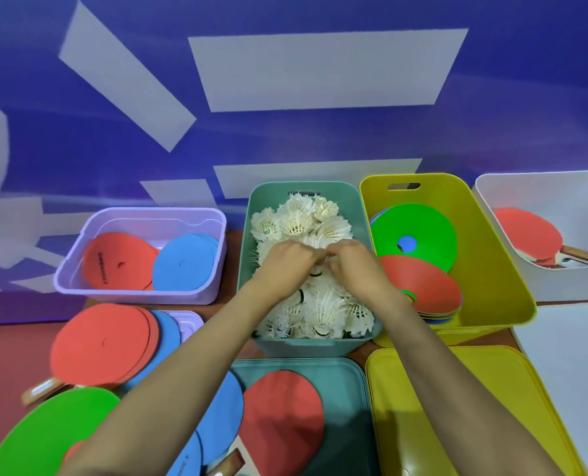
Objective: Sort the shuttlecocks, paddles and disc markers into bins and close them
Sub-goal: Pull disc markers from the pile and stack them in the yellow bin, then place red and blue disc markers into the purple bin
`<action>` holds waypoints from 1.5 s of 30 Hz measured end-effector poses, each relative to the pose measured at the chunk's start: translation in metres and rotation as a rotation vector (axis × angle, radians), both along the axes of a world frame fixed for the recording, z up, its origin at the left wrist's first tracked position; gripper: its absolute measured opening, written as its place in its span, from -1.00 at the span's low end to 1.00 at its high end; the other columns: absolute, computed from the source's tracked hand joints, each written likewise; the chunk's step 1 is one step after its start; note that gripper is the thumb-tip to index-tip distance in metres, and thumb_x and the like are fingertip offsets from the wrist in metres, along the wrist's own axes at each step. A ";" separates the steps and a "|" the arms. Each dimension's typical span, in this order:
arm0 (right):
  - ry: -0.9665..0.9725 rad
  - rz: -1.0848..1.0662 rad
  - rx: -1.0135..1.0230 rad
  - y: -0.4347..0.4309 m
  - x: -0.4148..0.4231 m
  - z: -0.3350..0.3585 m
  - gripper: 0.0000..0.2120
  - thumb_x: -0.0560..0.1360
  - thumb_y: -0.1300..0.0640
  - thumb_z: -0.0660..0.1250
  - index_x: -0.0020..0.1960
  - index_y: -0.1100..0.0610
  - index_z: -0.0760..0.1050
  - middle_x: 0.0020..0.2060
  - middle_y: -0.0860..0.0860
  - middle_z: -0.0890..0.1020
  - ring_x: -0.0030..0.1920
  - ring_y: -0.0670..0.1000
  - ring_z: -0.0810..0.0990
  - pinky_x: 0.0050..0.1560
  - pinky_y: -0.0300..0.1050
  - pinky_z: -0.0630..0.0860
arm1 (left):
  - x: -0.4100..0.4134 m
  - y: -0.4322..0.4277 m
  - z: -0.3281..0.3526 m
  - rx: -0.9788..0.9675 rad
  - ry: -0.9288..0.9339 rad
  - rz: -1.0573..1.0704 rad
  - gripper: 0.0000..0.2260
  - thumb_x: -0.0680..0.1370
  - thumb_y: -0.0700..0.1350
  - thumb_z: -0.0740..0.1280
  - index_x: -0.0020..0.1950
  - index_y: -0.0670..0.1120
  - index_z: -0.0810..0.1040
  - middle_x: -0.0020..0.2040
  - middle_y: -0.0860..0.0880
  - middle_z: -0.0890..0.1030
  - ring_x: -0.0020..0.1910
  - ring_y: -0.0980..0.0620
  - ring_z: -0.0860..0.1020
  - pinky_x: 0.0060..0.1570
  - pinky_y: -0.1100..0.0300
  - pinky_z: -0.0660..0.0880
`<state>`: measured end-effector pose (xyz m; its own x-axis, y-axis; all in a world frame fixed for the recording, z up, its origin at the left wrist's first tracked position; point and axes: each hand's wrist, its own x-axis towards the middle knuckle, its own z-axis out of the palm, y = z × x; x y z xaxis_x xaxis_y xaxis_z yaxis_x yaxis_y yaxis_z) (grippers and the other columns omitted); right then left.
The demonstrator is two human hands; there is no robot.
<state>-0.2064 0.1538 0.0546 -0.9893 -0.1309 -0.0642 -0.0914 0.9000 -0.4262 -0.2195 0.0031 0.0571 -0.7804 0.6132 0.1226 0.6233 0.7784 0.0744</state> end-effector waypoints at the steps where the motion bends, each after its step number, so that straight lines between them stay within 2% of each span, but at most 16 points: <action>1: 0.062 0.000 0.025 0.000 0.001 -0.001 -0.75 0.51 0.21 0.24 0.13 0.08 0.58 0.07 0.10 0.61 0.15 0.12 0.47 0.10 -0.03 0.43 | 0.002 -0.001 -0.001 0.032 0.022 0.014 -0.76 0.44 -0.31 0.29 0.03 -0.07 0.58 -0.24 -0.08 0.63 -0.22 -0.13 0.57 -0.25 0.15 0.36; 3: 0.127 -0.002 0.081 0.000 0.001 -0.005 -0.73 0.53 0.20 0.23 0.18 0.08 0.57 0.11 0.08 0.61 0.19 0.11 0.44 0.18 -0.03 0.38 | 0.003 -0.005 -0.009 0.053 -0.028 0.085 -0.80 0.45 -0.29 0.28 0.00 -0.09 0.59 -0.15 -0.09 0.65 -0.13 -0.13 0.57 -0.20 0.13 0.40; 6: 0.004 0.045 0.170 -0.005 0.004 -0.012 -0.69 0.56 0.21 0.17 0.24 0.05 0.52 0.15 0.11 0.56 0.24 0.12 0.37 0.22 0.00 0.36 | 0.001 -0.010 -0.014 0.027 -0.300 0.127 -0.81 0.51 -0.27 0.22 0.02 -0.07 0.57 -0.06 -0.09 0.64 -0.05 -0.11 0.57 -0.14 0.13 0.44; 8: -0.037 0.049 0.150 -0.007 0.007 -0.013 -0.66 0.56 0.21 0.14 0.29 0.03 0.48 0.17 0.12 0.49 0.26 0.13 0.32 0.25 0.04 0.34 | 0.001 -0.011 -0.004 0.119 -0.445 0.132 -0.74 0.49 -0.32 0.20 0.06 -0.09 0.58 0.02 -0.08 0.63 0.02 -0.07 0.55 -0.03 0.14 0.45; 11: 0.001 0.036 0.091 -0.007 0.009 -0.007 -0.64 0.53 0.21 0.18 0.30 0.02 0.45 0.27 0.11 0.35 0.34 0.13 0.23 0.33 0.03 0.26 | 0.006 -0.015 0.016 0.286 -0.403 0.153 -0.70 0.46 -0.35 0.18 0.10 -0.10 0.54 0.11 -0.08 0.57 0.10 -0.05 0.49 0.07 0.13 0.41; 15: 0.041 0.009 0.116 -0.013 0.015 0.000 -0.59 0.48 0.17 0.30 0.32 0.07 0.39 0.41 0.13 0.23 0.43 0.15 0.14 0.38 0.03 0.21 | 0.025 -0.038 0.019 0.246 -0.359 0.181 -0.78 0.52 -0.24 0.22 0.12 -0.09 0.53 0.15 -0.08 0.56 0.12 -0.07 0.49 0.07 0.15 0.38; 17: 0.065 0.007 0.082 -0.025 0.023 0.006 -0.59 0.48 0.14 0.32 0.31 0.09 0.39 0.38 0.12 0.28 0.42 0.13 0.17 0.38 0.00 0.17 | 0.037 -0.057 0.015 0.275 -0.341 0.211 -0.80 0.52 -0.21 0.24 0.11 -0.08 0.54 0.14 -0.07 0.56 0.09 -0.06 0.51 0.07 0.13 0.42; 20: 0.146 0.087 -0.017 -0.055 0.041 0.014 -0.63 0.49 0.16 0.32 0.28 0.10 0.42 0.31 0.07 0.36 0.37 0.09 0.24 0.35 -0.06 0.18 | 0.059 -0.093 0.009 0.337 -0.335 0.250 -0.85 0.51 -0.19 0.28 0.06 -0.08 0.56 0.00 -0.05 0.56 -0.06 -0.05 0.51 -0.04 0.16 0.42; 22: 0.210 0.131 -0.083 -0.083 0.053 0.016 -0.67 0.48 0.17 0.33 0.24 0.12 0.45 0.25 0.06 0.42 0.33 0.08 0.29 0.33 -0.09 0.21 | 0.074 -0.122 0.004 0.373 -0.314 0.244 -0.86 0.49 -0.24 0.29 0.02 -0.13 0.56 -0.04 -0.07 0.56 -0.04 -0.10 0.52 -0.05 0.17 0.39; 25: 0.276 0.157 -0.171 -0.133 0.069 0.016 -0.70 0.45 0.22 0.36 0.18 0.16 0.51 0.16 0.08 0.48 0.24 0.09 0.38 0.28 -0.17 0.23 | 0.099 -0.174 -0.003 0.481 -0.281 0.241 -0.82 0.45 -0.20 0.24 0.00 -0.15 0.57 0.00 -0.08 0.60 0.02 -0.07 0.54 0.05 0.13 0.44; 29: 0.322 0.218 -0.257 -0.210 0.092 0.003 -0.72 0.41 0.25 0.35 0.13 0.19 0.53 0.08 0.11 0.54 0.15 0.13 0.49 0.23 -0.18 0.28 | 0.121 -0.256 -0.024 0.551 -0.313 0.363 -0.74 0.38 -0.16 0.23 -0.01 -0.17 0.59 0.00 -0.11 0.63 0.02 -0.07 0.56 0.04 0.25 0.33; 33: 0.111 0.203 -0.318 -0.280 0.101 -0.036 -0.67 0.43 0.26 0.37 0.18 0.27 0.49 0.12 0.17 0.55 0.17 0.14 0.50 0.21 -0.15 0.29 | 0.125 -0.337 -0.071 0.497 -0.344 0.648 -0.73 0.41 -0.21 0.35 0.10 -0.22 0.56 0.11 -0.22 0.56 0.15 -0.20 0.49 0.18 0.11 0.30; 36: -0.167 0.093 -0.286 -0.320 0.100 -0.070 -0.58 0.47 0.21 0.36 0.29 0.29 0.40 0.23 0.19 0.49 0.27 0.14 0.44 0.26 -0.15 0.26 | 0.125 -0.377 -0.100 0.436 -0.459 0.890 -0.51 0.42 -0.21 0.39 0.33 -0.24 0.39 0.33 -0.30 0.36 0.35 -0.23 0.30 0.35 0.04 0.22; 40: -0.389 -0.061 -0.288 -0.360 0.089 -0.104 -0.50 0.45 0.15 0.39 0.32 0.26 0.33 0.25 0.21 0.45 0.27 0.15 0.42 0.25 -0.05 0.35 | 0.123 -0.399 -0.117 0.480 -0.571 1.059 -0.39 0.45 -0.19 0.32 0.46 -0.20 0.17 0.46 -0.29 0.10 0.45 -0.24 0.12 0.37 -0.15 0.21; 42: -0.411 -0.133 -0.261 -0.371 0.081 -0.116 -0.46 0.44 0.16 0.39 0.34 0.28 0.28 0.27 0.23 0.42 0.28 0.19 0.40 0.25 -0.01 0.36 | 0.118 -0.407 -0.129 0.531 -0.620 1.088 -0.42 0.43 -0.22 0.28 0.42 -0.21 0.20 0.41 -0.31 0.18 0.40 -0.27 0.21 0.31 -0.19 0.27; 45: -0.406 -0.248 -0.245 -0.376 0.074 -0.132 -0.42 0.44 0.20 0.37 0.37 0.29 0.21 0.28 0.27 0.37 0.30 0.24 0.38 0.26 0.00 0.34 | 0.110 -0.416 -0.142 0.710 -0.642 1.133 -0.57 0.37 -0.23 0.25 0.23 -0.25 0.34 0.21 -0.32 0.43 0.21 -0.29 0.44 0.13 -0.12 0.41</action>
<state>-0.1327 -0.2218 -0.0775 -0.8942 0.0448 -0.4453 0.3278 0.7431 -0.5834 -0.1092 -0.4124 -0.0844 -0.8259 -0.3833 -0.4135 -0.5619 0.4996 0.6593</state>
